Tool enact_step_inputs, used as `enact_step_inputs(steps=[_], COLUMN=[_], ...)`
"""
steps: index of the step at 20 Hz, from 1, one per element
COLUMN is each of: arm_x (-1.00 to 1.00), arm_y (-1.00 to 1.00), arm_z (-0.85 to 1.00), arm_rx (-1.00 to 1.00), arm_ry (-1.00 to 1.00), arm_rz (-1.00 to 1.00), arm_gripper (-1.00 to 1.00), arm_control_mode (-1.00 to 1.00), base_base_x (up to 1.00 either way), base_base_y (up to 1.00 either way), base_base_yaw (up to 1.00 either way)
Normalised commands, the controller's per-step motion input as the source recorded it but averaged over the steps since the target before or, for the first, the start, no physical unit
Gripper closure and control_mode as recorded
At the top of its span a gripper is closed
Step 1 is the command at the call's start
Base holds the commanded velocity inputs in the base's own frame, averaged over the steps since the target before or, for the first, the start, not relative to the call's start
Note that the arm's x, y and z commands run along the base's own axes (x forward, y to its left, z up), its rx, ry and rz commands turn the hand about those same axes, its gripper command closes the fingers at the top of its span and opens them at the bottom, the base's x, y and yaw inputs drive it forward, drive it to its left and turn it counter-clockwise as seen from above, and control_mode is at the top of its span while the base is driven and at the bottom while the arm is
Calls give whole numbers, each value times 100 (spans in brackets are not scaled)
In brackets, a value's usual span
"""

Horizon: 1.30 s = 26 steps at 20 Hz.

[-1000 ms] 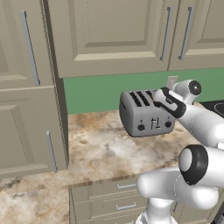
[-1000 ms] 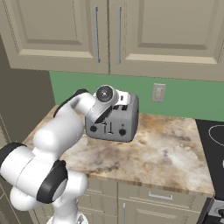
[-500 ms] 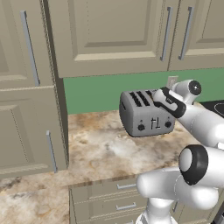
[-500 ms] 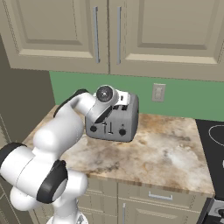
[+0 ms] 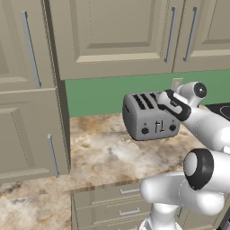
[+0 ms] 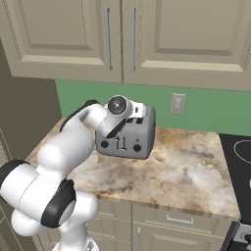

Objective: Start the toaster. Once the lever pops up, take the bread to the plate on the dining counter.

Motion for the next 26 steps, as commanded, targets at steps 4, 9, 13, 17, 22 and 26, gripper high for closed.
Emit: enact_step_inputs(steps=[4,9,13,17,22,26], arm_x=[0,0,0,0,0,0], arm_y=[0,0,0,0,0,0], arm_z=[0,0,0,0,0,0], arm_rx=[0,0,0,0,0,0], arm_ry=[0,0,0,0,0,0], arm_rz=[0,0,0,0,0,0], arm_gripper=[-100,-100,-100,-100,-100,-100], arm_control_mode=[-100,-100,-100,-100,-100,-100], base_base_x=[0,0,0,0,0,0], base_base_y=[0,0,0,0,0,0], base_base_yaw=[0,0,0,0,0,0])
